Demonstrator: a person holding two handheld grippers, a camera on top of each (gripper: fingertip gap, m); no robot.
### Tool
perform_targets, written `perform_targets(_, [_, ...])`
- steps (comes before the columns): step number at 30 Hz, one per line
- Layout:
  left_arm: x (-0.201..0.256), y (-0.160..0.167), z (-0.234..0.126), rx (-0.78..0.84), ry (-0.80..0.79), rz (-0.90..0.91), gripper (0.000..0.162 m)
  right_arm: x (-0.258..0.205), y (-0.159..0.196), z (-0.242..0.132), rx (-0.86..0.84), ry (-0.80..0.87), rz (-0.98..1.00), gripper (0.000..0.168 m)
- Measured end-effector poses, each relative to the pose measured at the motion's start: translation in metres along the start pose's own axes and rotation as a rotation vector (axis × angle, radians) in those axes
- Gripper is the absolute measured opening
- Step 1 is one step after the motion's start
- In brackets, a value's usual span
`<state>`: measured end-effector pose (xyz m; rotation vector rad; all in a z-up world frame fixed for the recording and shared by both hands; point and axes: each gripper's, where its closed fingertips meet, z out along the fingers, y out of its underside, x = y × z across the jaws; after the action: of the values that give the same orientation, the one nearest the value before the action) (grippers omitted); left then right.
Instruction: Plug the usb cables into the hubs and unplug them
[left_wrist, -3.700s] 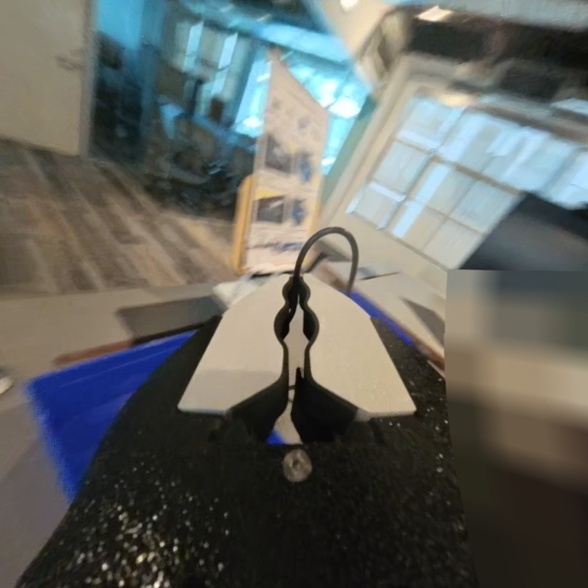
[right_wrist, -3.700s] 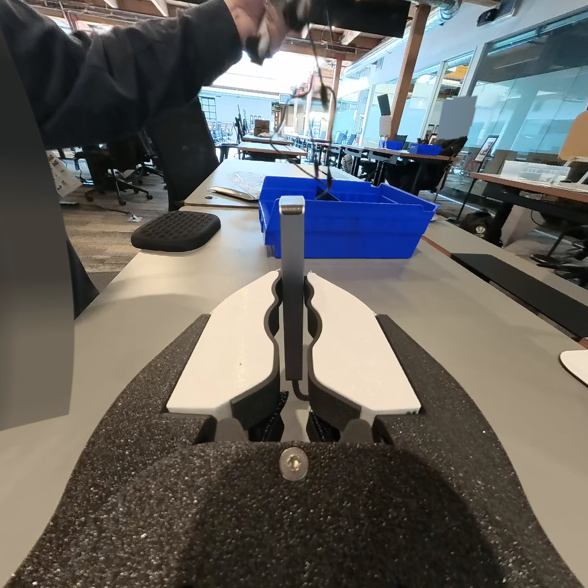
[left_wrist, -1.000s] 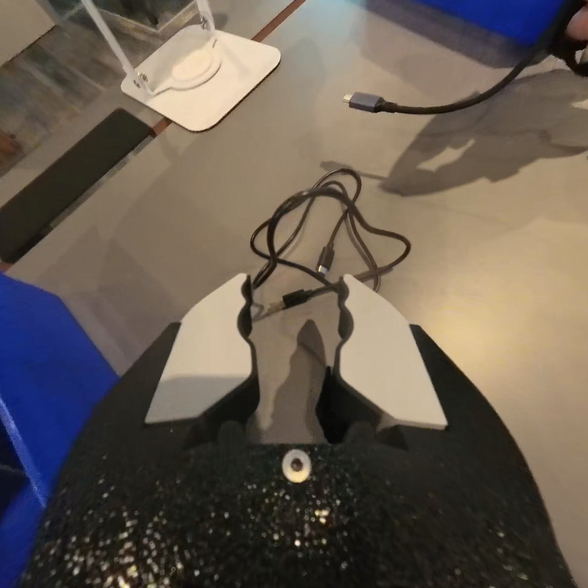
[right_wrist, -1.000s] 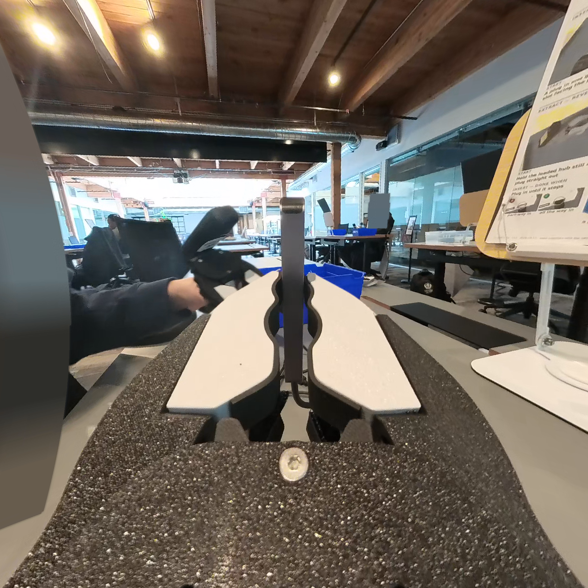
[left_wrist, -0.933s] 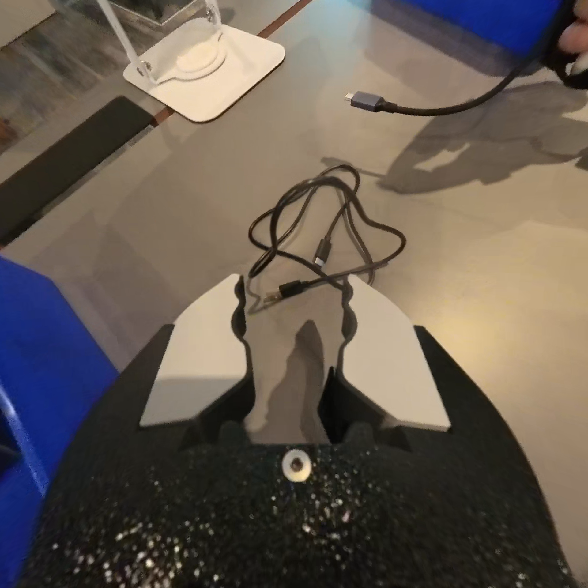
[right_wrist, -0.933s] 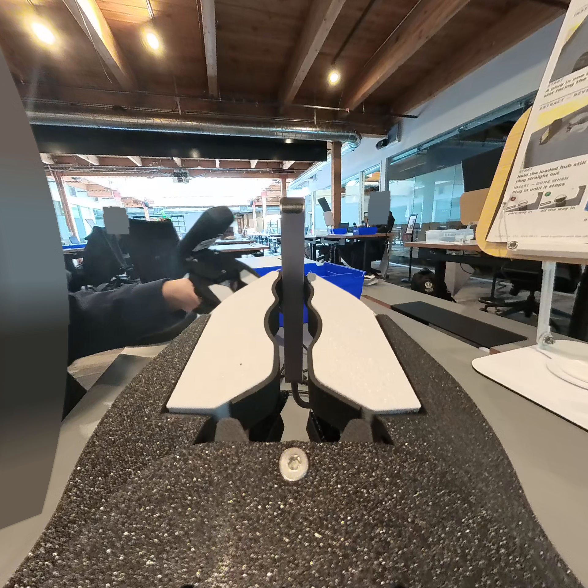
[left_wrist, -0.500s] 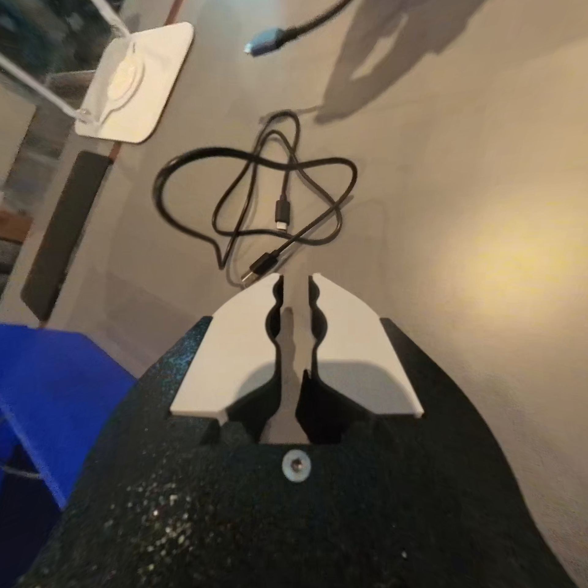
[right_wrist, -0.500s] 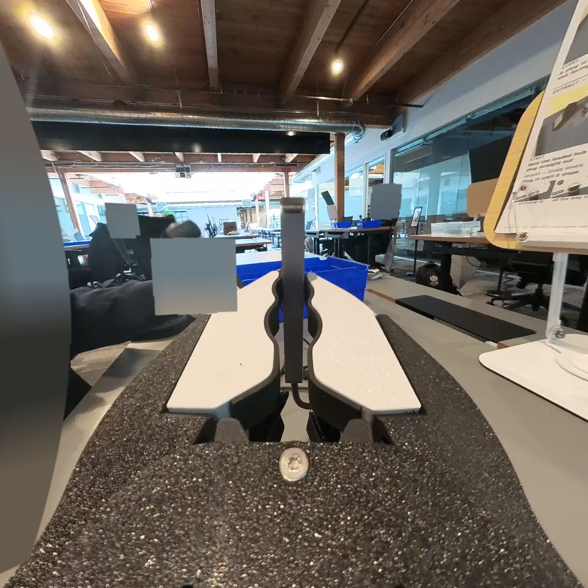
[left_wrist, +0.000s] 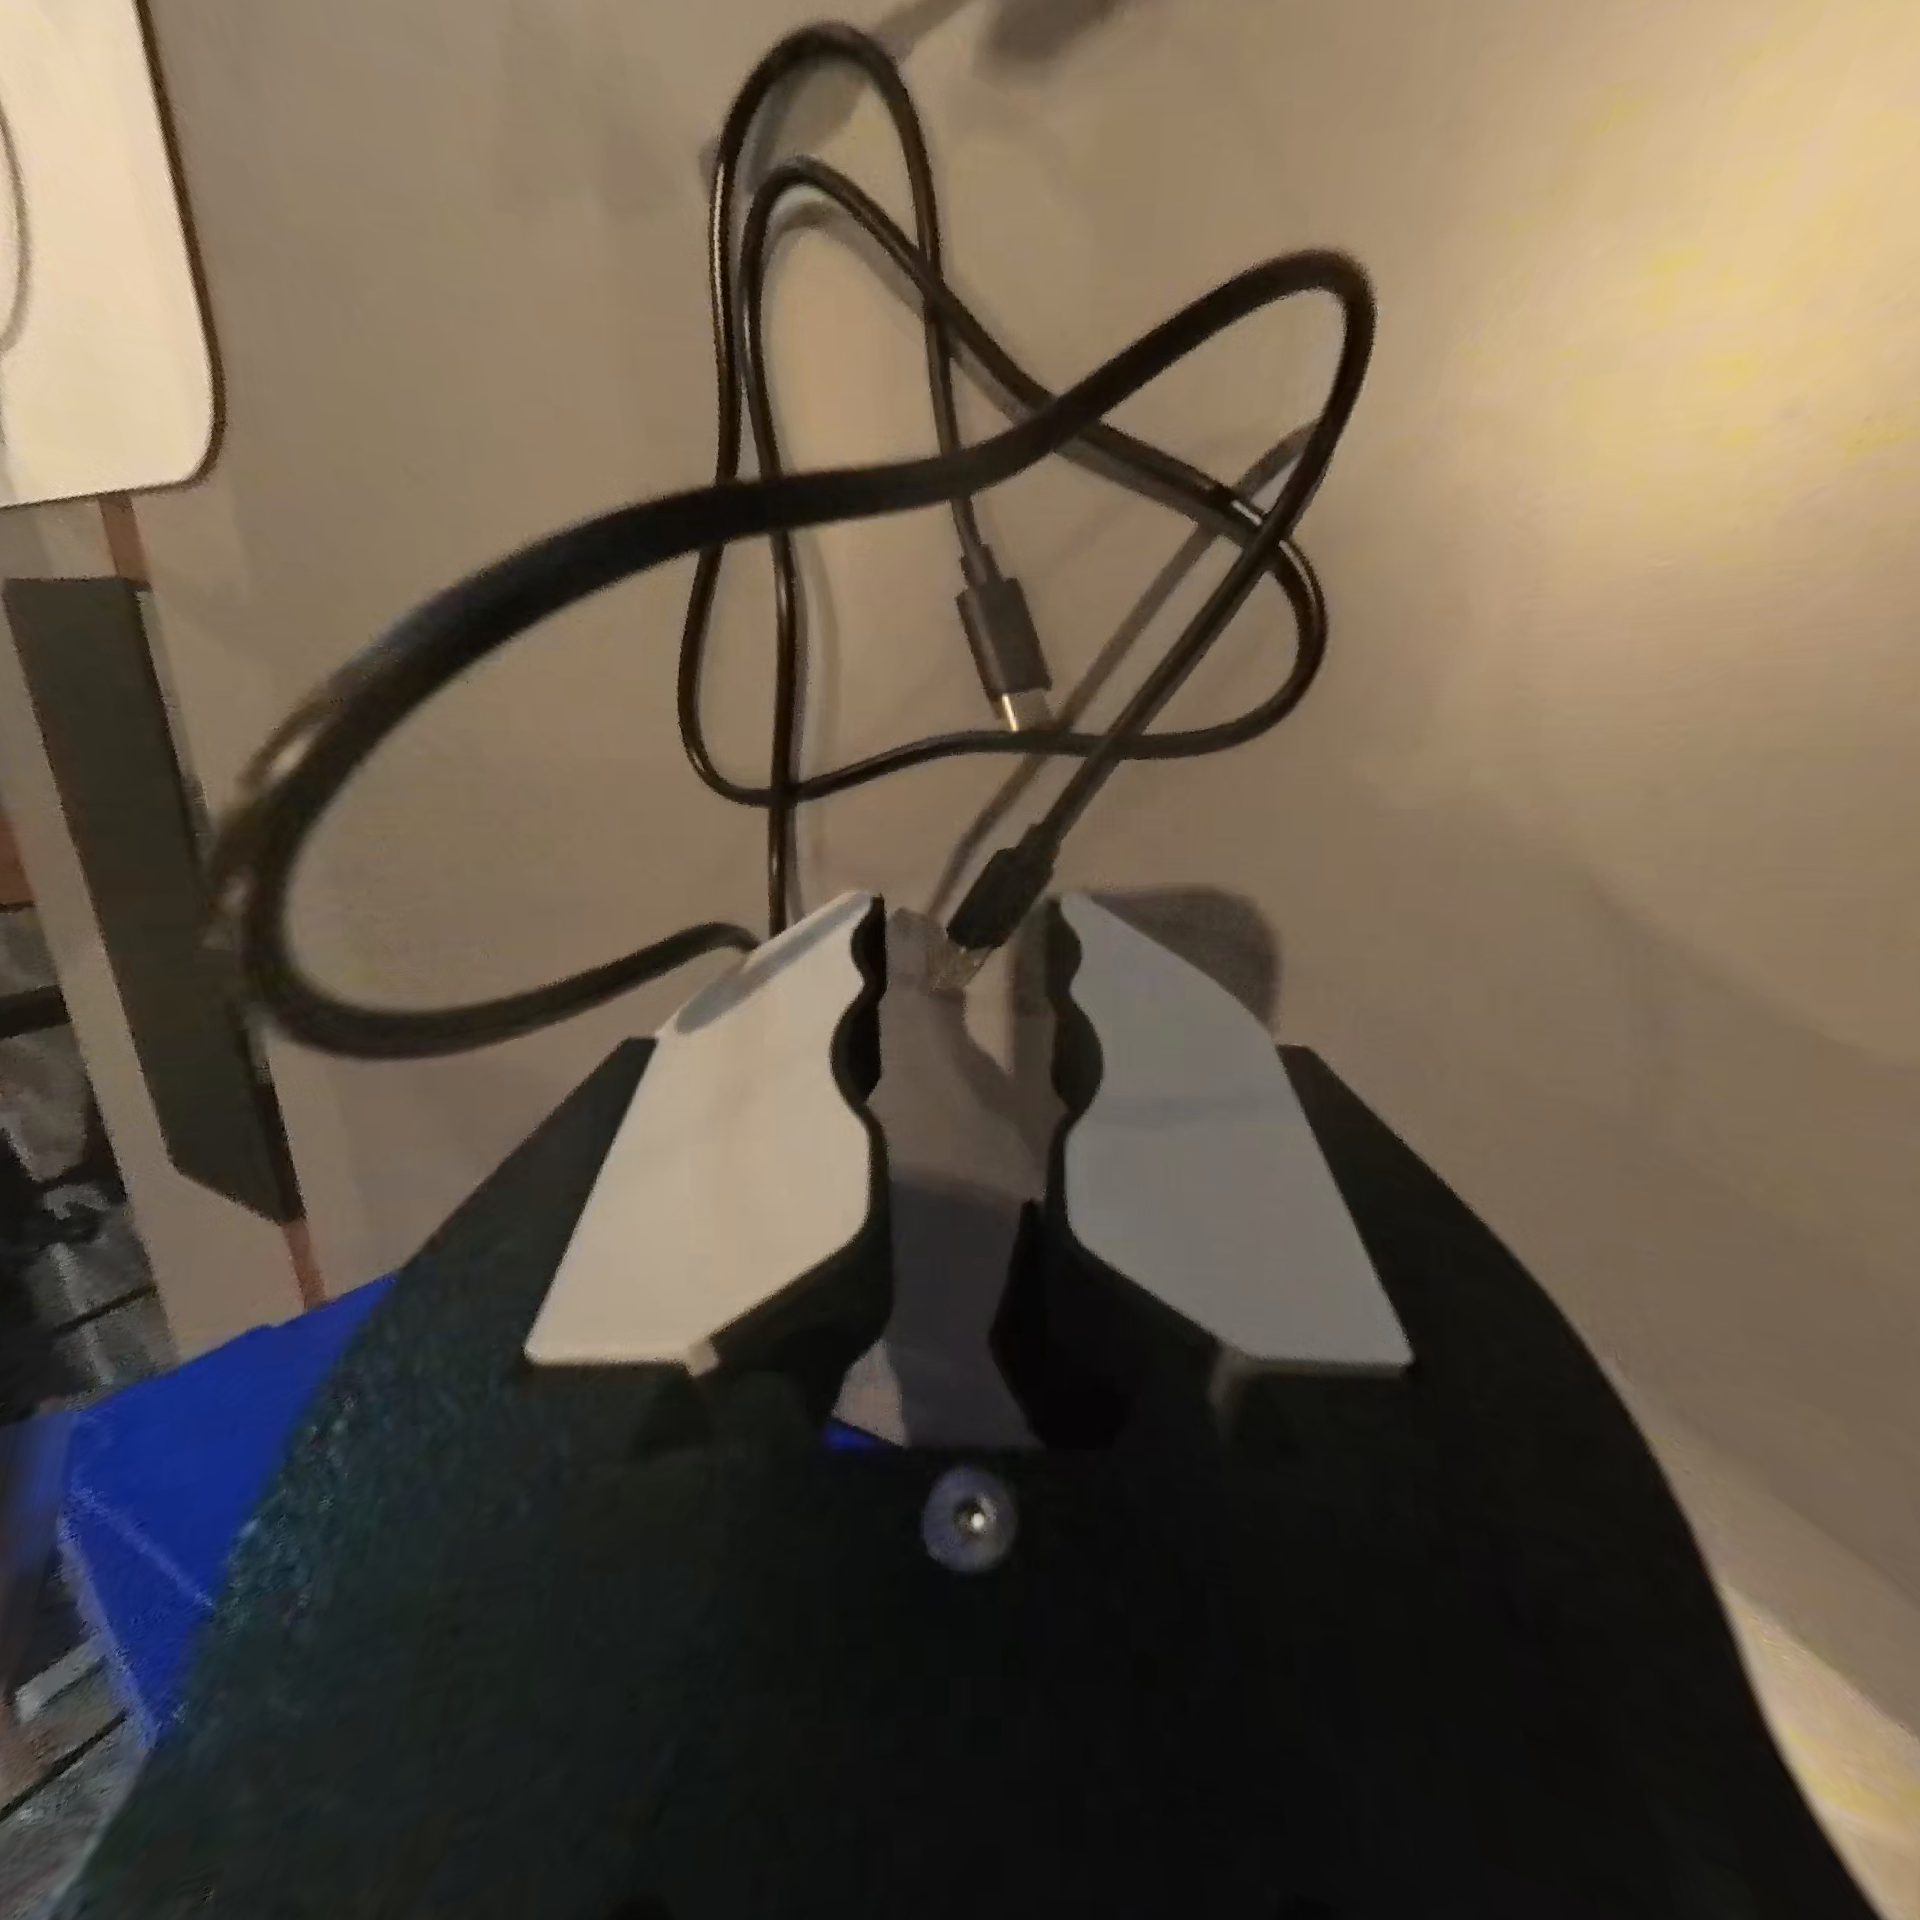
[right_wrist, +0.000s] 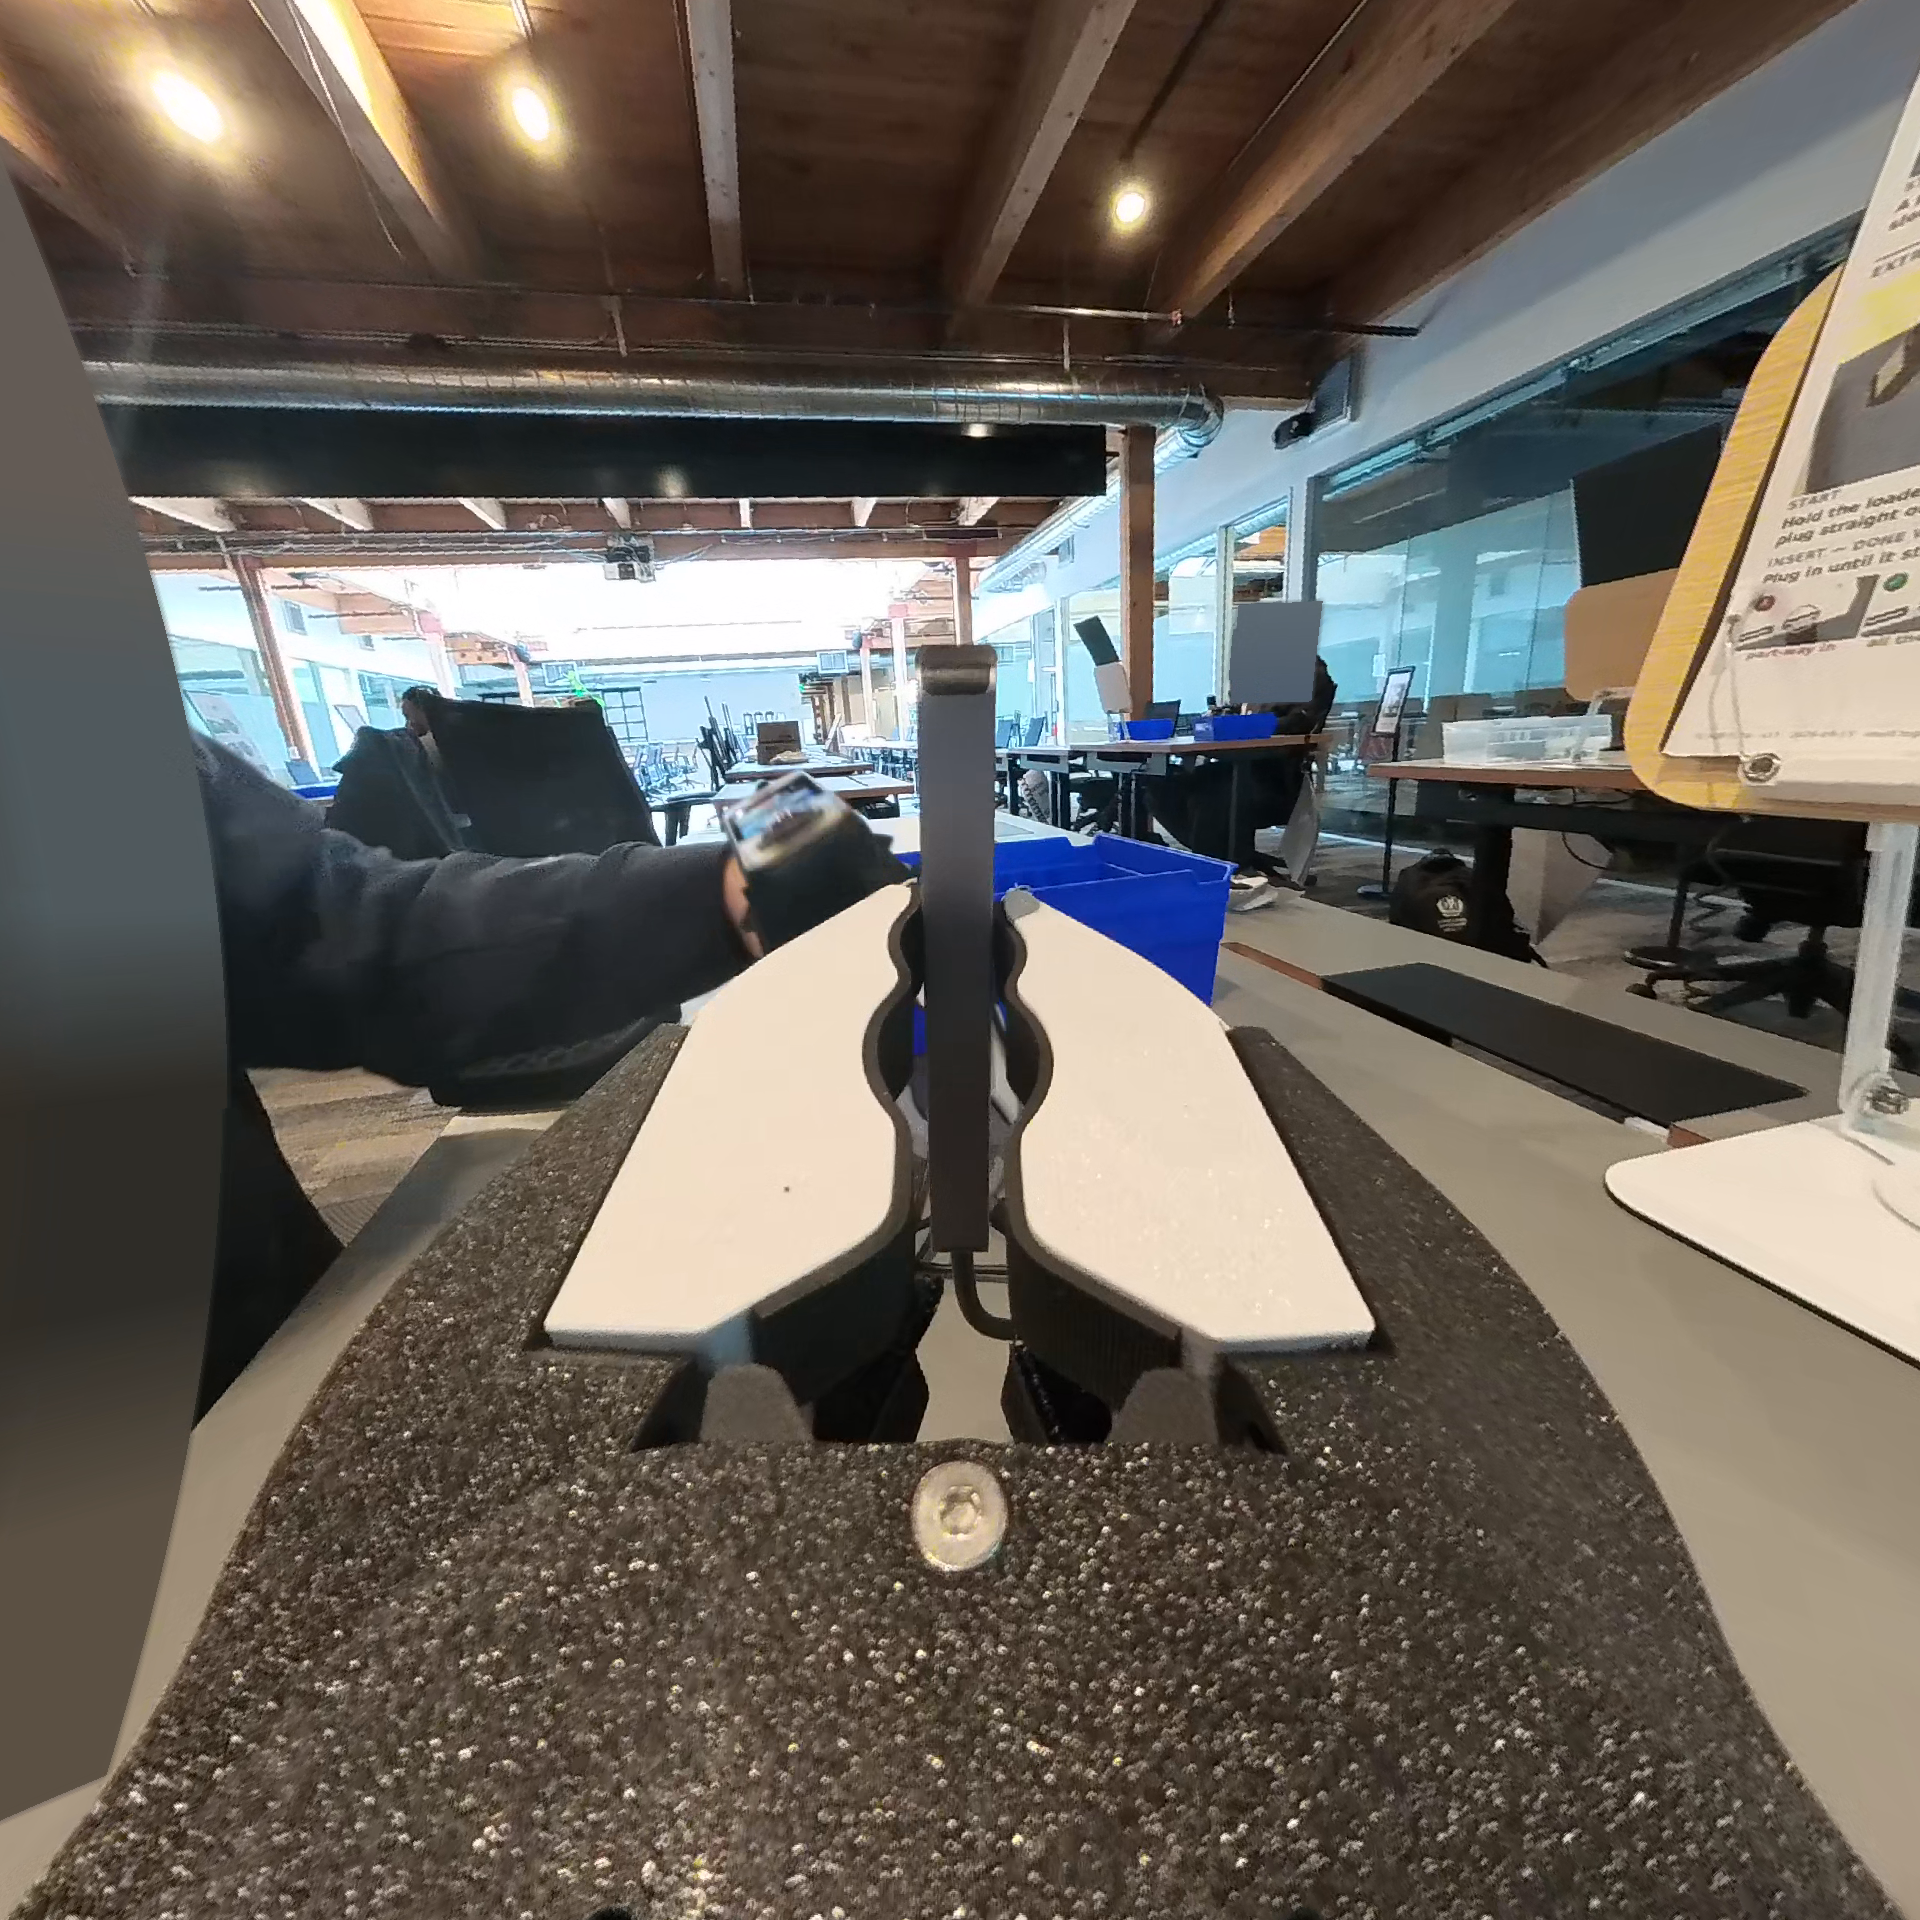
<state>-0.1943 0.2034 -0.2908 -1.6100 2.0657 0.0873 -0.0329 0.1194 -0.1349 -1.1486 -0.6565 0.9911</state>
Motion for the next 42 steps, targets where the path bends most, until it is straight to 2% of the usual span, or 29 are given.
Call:
perform_targets(6, [-0.001,0.001,0.012,-0.073,0.011,0.048,0.019,-0.002,-0.001,0.0,-0.027,0.001,-0.029,0.012])
perform_targets(16, [-0.002,0.006,0.01,-0.115,0.012,0.037,0.008,-0.004,0.012,0.005,-0.189,0.069,-0.244,0.012])
perform_targets(19, [0.006,0.007,0.003,-0.095,0.03,0.003,0.008,0.0,0.014,0.005,-0.24,0.134,-0.378,0.012])
perform_targets(21, [0.015,0.004,-0.003,-0.053,0.079,-0.084,0.008,0.0,0.016,0.006,-0.268,0.157,-0.429,0.012])
perform_targets(26, [0.033,-0.023,-0.026,0.215,0.262,-0.44,0.007,-0.002,0.024,0.01,-0.308,0.152,-0.448,0.012])
perform_targets(31, [0.041,-0.056,-0.047,0.522,0.49,-0.92,0.008,-0.005,0.026,0.01,-0.313,0.147,-0.443,0.012])
perform_targets(33, [0.045,-0.063,-0.052,0.604,0.568,-1.027,0.008,-0.008,0.026,0.01,-0.315,0.138,-0.436,0.012])
perform_targets(36, [0.05,-0.077,-0.061,0.733,0.643,-1.1,0.008,-0.014,0.029,0.012,-0.322,0.096,-0.401,0.012])
perform_targets(42, [0.037,-0.107,-0.105,1.153,0.682,-1.01,0.008,-0.026,0.041,0.018,-0.337,-0.034,-0.217,0.012])
